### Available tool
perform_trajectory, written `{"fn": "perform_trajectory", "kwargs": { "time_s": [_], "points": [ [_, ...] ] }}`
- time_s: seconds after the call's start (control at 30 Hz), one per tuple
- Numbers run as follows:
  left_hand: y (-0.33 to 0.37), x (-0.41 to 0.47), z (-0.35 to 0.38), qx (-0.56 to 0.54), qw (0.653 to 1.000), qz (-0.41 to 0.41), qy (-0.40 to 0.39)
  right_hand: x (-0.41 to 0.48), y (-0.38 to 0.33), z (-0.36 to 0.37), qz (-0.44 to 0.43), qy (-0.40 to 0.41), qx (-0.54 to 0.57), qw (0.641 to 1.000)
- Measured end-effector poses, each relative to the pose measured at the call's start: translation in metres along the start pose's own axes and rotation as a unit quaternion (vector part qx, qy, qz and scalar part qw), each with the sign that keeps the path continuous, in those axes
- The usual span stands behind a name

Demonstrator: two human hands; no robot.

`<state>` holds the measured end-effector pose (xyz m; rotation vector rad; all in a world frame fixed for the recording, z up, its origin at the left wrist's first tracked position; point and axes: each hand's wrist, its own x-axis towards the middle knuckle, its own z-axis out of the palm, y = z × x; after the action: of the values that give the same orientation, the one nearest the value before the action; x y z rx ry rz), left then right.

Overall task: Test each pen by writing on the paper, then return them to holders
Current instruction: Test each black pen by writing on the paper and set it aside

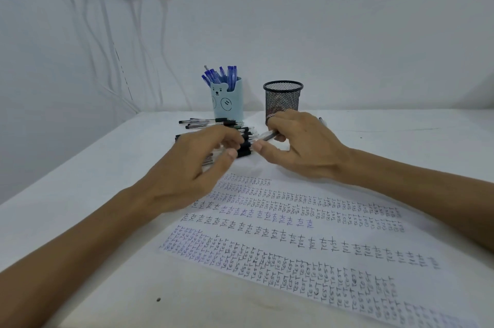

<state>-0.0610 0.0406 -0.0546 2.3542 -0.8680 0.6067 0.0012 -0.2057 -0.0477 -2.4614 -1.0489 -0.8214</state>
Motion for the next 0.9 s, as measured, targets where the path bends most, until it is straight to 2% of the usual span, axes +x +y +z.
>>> {"fn": "perform_trajectory", "kwargs": {
  "time_s": [0.13, 0.23, 0.27, 0.3, 0.37, 0.4, 0.47, 0.6, 0.67, 0.8, 0.9],
  "points": [
    [-0.004, -0.001, 0.002, 0.072, 0.993, 0.040, -0.086, -0.002, 0.004, 0.001, 0.004, 0.030, 0.019, 0.999],
    [-0.004, -0.002, 0.003, 0.080, 0.988, 0.049, -0.122, -0.002, 0.005, 0.001, 0.060, 0.049, -0.027, 0.997],
    [-0.004, -0.002, 0.002, 0.077, 0.987, 0.049, -0.131, -0.001, 0.004, 0.000, 0.089, 0.051, 0.002, 0.995],
    [-0.003, -0.002, 0.001, 0.074, 0.986, 0.049, -0.139, 0.000, 0.004, -0.002, 0.132, 0.048, 0.080, 0.987],
    [-0.002, -0.002, 0.000, 0.071, 0.984, 0.050, -0.156, 0.000, 0.004, -0.003, 0.217, 0.026, 0.268, 0.938],
    [-0.002, -0.001, 0.000, 0.072, 0.982, 0.050, -0.165, -0.001, 0.004, -0.003, 0.236, 0.010, 0.314, 0.919],
    [-0.001, -0.001, 0.000, 0.074, 0.979, 0.045, -0.182, -0.005, 0.003, 0.001, 0.255, -0.020, 0.363, 0.896],
    [0.002, -0.002, -0.001, 0.071, 0.978, 0.046, -0.190, -0.008, -0.003, 0.000, 0.303, -0.082, 0.489, 0.814],
    [0.003, -0.001, -0.001, 0.070, 0.978, 0.049, -0.189, -0.008, -0.006, -0.004, 0.291, -0.109, 0.495, 0.811],
    [0.003, -0.001, -0.002, 0.068, 0.978, 0.048, -0.190, -0.010, -0.010, -0.005, 0.279, -0.118, 0.439, 0.845],
    [0.002, -0.001, -0.002, 0.070, 0.977, 0.047, -0.194, -0.013, -0.016, -0.008, 0.257, -0.148, 0.434, 0.851]
  ]
}}
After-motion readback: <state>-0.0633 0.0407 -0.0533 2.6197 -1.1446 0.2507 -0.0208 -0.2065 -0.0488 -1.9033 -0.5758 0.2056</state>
